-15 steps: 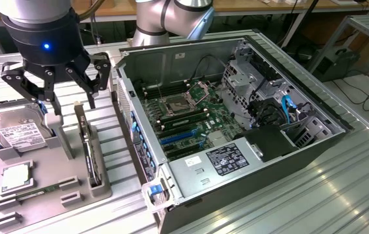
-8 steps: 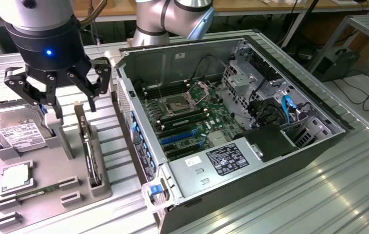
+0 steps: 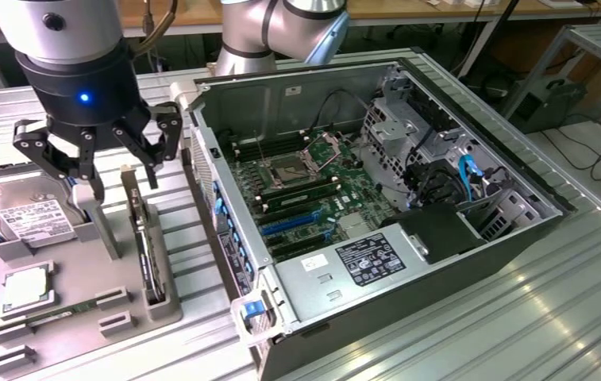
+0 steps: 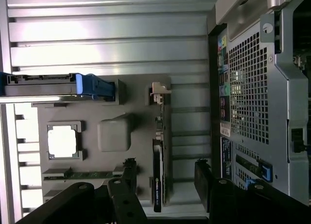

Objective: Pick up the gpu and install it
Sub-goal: 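Pick up the gpu and move the gpu toward the slot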

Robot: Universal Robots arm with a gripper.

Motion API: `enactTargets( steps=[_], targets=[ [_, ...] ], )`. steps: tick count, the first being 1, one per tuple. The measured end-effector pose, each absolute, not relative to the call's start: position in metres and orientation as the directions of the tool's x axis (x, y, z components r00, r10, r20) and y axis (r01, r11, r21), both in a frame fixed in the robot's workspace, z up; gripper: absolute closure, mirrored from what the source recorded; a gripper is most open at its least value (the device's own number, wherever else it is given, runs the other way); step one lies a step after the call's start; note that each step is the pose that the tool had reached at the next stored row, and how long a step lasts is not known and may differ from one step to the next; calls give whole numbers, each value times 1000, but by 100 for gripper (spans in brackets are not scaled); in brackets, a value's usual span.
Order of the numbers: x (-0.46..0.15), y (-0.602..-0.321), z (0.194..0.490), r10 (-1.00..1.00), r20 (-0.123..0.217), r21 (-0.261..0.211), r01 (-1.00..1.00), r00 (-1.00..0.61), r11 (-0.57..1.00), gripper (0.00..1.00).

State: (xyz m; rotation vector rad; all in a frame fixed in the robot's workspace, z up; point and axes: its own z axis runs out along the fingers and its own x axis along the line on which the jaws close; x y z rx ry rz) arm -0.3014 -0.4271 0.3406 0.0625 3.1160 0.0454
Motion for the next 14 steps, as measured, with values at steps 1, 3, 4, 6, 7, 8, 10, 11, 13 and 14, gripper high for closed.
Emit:
enactTargets(
  steps=[1,3,4,6,7,8,10,11,13,14],
  targets=[
    [-301,-427,340,40,-24,29,39,-999,999,40],
    [-301,-427,337,39,-24,28,38,-999,999,40],
    [-301,-427,336,38,-24,28,37,-999,999,40],
    [-301,-427,334,37,-24,27,36,-999,999,40],
    [-301,-427,333,36,-24,27,36,-999,999,40],
    [-301,-427,331,35,-24,27,35,-999,999,40],
    [-301,-427,329,34,-24,26,34,-999,999,40],
    [-301,-427,329,34,-24,26,33,-999,999,40],
    [-301,-427,326,32,-24,25,31,-999,999,40],
    [-301,-427,325,30,-24,25,30,-999,999,40]
  ],
)
